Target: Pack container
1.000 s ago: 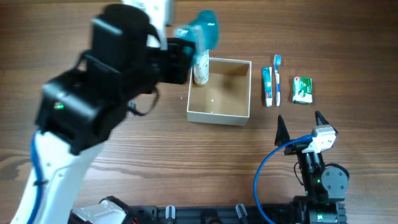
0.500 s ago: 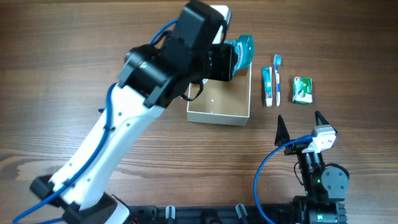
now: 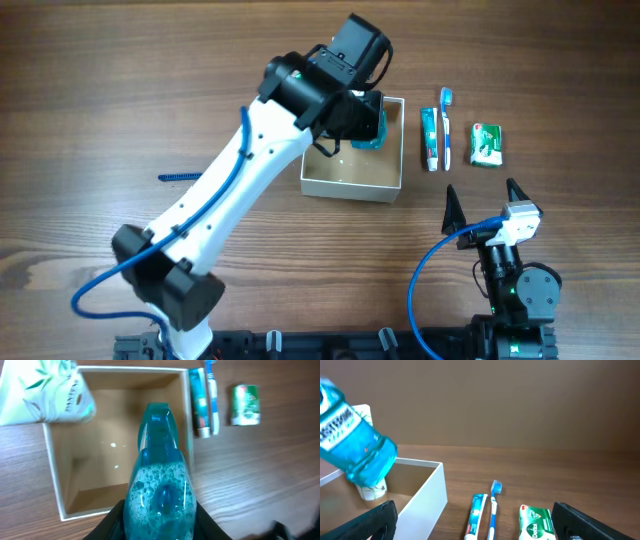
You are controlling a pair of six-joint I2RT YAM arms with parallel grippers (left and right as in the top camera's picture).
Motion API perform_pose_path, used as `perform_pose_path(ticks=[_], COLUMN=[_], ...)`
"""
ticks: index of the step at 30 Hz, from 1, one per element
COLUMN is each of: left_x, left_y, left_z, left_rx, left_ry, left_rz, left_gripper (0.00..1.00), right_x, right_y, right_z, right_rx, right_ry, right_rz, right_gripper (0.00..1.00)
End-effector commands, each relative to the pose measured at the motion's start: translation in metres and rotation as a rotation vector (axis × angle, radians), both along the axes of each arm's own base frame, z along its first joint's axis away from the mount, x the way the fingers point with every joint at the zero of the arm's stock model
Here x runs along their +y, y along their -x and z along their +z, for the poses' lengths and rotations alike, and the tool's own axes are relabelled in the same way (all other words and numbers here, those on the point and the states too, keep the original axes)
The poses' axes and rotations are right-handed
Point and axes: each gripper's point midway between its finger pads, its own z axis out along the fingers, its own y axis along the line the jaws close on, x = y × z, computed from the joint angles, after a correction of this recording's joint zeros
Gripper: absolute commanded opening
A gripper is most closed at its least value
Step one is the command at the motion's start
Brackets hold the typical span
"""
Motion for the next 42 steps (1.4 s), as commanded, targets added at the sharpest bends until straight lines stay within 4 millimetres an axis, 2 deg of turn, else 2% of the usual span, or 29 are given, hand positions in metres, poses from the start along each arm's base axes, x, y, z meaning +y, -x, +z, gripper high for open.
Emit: perform_pose_path(ticks=[1, 6, 12, 22, 32, 42], left_x=[0.011, 0.018, 0.016, 0.015, 0.013, 0.009], left_y=[-0.017, -0.028, -0.04, -0.043, -0.048, -0.057], left_z=[0.001, -0.012, -0.026, -0.038, -0.067, -0.07], left_rx=[-0.057, -0.052, -0.049, -0.031, 0.014, -0.006], left_ry=[-0.056, -0.097, -0.105, -0.121, -0.159, -0.142], left_rz=[0.069, 0.095, 0.102, 0.104, 0.102, 0.11], left_gripper=[0.26, 0.27, 0.26, 0.3, 0.3, 0.35], right_x=[0.003, 0.003, 0.003, 0.003, 0.003, 0.003], right_y=[0.001, 0.001, 0.001, 0.001, 0.001, 0.001], right_z=[0.002, 0.002, 0.002, 0.002, 0.002, 0.002], right_rx=[-0.009, -0.009, -0.009, -0.009, -0.009, -0.009], right_ry=[0.003, 0.003, 0.003, 0.003, 0.003, 0.003], right_rz=[0.015, 0.015, 0.015, 0.015, 0.015, 0.015], right_gripper=[1.0, 1.0, 1.0, 1.0, 1.0, 1.0])
